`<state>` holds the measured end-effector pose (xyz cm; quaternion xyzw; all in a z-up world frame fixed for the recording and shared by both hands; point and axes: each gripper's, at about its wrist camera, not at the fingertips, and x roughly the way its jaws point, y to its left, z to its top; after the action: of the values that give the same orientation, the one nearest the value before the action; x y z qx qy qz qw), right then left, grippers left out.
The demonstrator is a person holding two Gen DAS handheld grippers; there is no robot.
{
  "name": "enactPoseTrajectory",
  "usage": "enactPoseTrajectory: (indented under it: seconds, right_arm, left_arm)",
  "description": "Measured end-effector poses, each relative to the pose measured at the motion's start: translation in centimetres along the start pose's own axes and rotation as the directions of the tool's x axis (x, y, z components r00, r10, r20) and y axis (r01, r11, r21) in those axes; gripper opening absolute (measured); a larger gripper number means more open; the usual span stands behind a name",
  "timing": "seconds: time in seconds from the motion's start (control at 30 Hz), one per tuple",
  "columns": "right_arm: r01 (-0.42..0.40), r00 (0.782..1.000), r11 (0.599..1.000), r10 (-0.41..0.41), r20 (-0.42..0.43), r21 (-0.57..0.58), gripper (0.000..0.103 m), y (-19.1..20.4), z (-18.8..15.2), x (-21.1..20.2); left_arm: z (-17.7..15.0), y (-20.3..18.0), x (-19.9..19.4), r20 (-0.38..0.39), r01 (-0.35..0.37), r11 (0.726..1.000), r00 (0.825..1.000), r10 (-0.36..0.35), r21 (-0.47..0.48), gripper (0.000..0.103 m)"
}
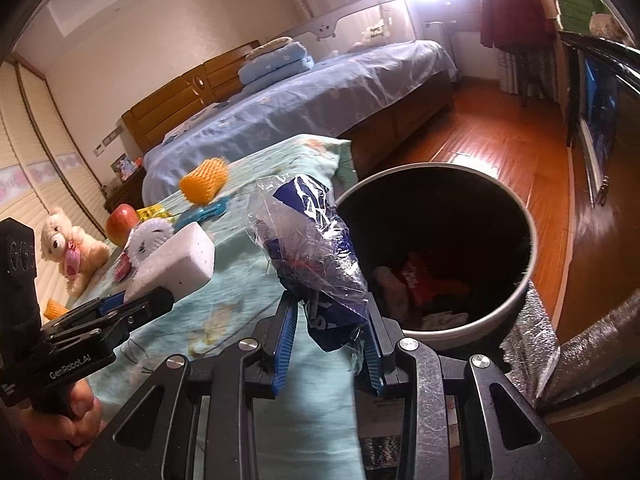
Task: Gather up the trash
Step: 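Carry the blue wrapper with the right tool while the left tool carries the sponge toward the bin, then open the right tool over the bin while the left tool releases the white sponge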
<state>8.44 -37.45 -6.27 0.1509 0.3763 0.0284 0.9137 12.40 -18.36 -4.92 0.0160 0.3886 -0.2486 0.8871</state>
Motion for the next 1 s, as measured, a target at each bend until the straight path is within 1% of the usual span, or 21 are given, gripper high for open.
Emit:
enactPoseTrajectory:
  seconds: [0.27, 0.73, 1.0]
  right_arm:
    - [0.037, 0.999, 0.998, -0.037, 0.01, 0.043, 0.032, -2.8, 0.3, -0.4]
    - [0.081, 0.997, 0.995, -0.081, -0.003, 0.065, 0.032, -5.2, 1.3, 0.5]
    - [0.107, 0.994, 0.992, -0.106, -0.012, 0.073, 0.033, -6.7, 2.4, 1.2]
  left_arm:
    - [0.7, -2.0, 1.3, -0.015, 0.015, 1.0, 1.0, -0.014, 0.026, 0.049]
    - [2.3, -4.6, 3.7, -0.038, 0.028, 0.997, 0.999, -0.026, 0.066, 0.049]
    - [3.1, -5.7, 5.4, -0.066, 0.044, 0.997, 0.997, -0.039, 0.067, 0.05]
